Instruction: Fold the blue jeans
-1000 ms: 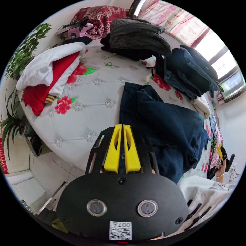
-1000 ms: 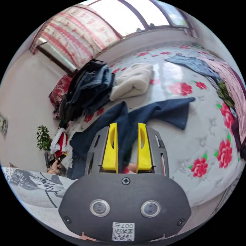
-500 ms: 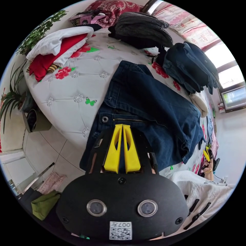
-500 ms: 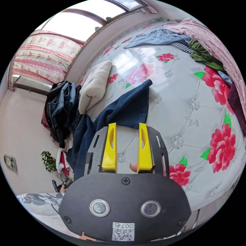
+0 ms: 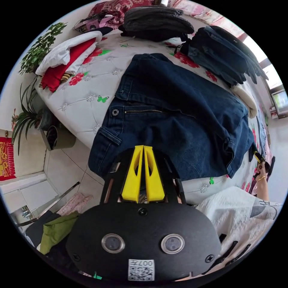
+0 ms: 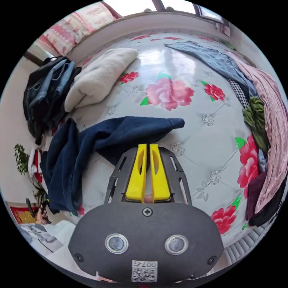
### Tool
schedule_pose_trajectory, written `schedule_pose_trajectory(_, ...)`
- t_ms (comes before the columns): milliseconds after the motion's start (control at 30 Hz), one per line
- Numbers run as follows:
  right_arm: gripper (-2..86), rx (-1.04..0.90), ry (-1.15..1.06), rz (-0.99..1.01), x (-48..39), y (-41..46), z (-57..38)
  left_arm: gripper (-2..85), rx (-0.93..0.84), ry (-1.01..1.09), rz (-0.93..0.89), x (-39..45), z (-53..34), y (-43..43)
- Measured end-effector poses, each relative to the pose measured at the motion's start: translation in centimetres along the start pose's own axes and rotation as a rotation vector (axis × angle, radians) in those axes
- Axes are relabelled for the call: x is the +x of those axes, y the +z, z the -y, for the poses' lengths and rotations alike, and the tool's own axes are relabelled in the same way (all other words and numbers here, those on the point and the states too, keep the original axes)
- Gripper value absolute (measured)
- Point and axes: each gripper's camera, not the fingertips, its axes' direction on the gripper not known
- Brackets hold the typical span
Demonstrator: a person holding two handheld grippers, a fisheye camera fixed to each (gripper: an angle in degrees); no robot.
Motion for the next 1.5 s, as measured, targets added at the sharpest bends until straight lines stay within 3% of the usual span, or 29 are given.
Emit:
schedule_pose_trajectory(100,0.2,0.177,0.040,0.140,2.7,-7.3,-2.8,-1.0,-0.076,0.080,0.088,0.6,1.2,1.7)
schedule_pose_trajectory(167,0.2,0.290,0.086,0.130,4.4,-13.1,-6.1,-1.0,-0.079,0.152,0.118,1.0,1.8,1.9)
schedule_pose_trajectory(267,0.7,0.378,0.162,-0.091,5.9,-22.4,-13.4,-1.0,-0.091,0.214,0.106,0.8,2.7,1.8)
schedule_pose_trajectory(367,2.3,0.290,0.346,-0.343,8.1,-25.9,-19.6,-1.0,-0.079,0.293,0.049,0.7,2.9,1.5)
schedule_pose_trajectory(467,5.1,0.161,0.500,-0.363,9.3,-25.1,-23.2,-1.0,-0.023,0.330,0.010,0.3,3.6,0.0)
schedule_pose_trajectory(567,6.8,0.312,0.426,-0.281,4.6,-24.9,-25.0,-1.0,0.087,0.332,-0.034,-0.8,5.2,-2.6)
schedule_pose_trajectory(667,8.3,0.348,0.273,-0.043,-0.8,-20.8,-23.5,-1.0,0.176,0.306,-0.082,-2.1,7.8,-4.3)
schedule_pose_trajectory(800,10.1,0.095,0.184,0.399,-7.2,-8.3,-18.7,-0.9,0.178,0.302,-0.103,-2.4,11.6,-3.9)
schedule_pose_trajectory(967,9.5,-0.178,0.180,0.522,-14.6,3.2,-16.2,-0.9,0.173,0.324,-0.118,-1.8,13.3,-3.3)
schedule_pose_trajectory(1167,2.6,-0.242,0.094,0.418,-17.7,2.3,-15.2,-0.9,0.096,0.321,-0.133,-2.4,15.2,-2.1)
schedule_pose_trajectory(1267,1.2,-0.025,0.027,0.234,-17.3,-6.3,-15.0,-1.0,0.100,0.348,-0.119,-2.1,16.4,-2.2)
schedule_pose_trajectory(1333,0.8,0.147,0.007,-0.005,-16.7,-15.0,-15.6,-1.0,0.114,0.370,-0.124,-1.6,17.2,-2.6)
schedule_pose_trajectory(1500,0.5,0.330,-0.056,-0.355,-16.8,-28.2,-16.8,-0.9,0.127,0.457,-0.150,2.0,19.9,-3.1)
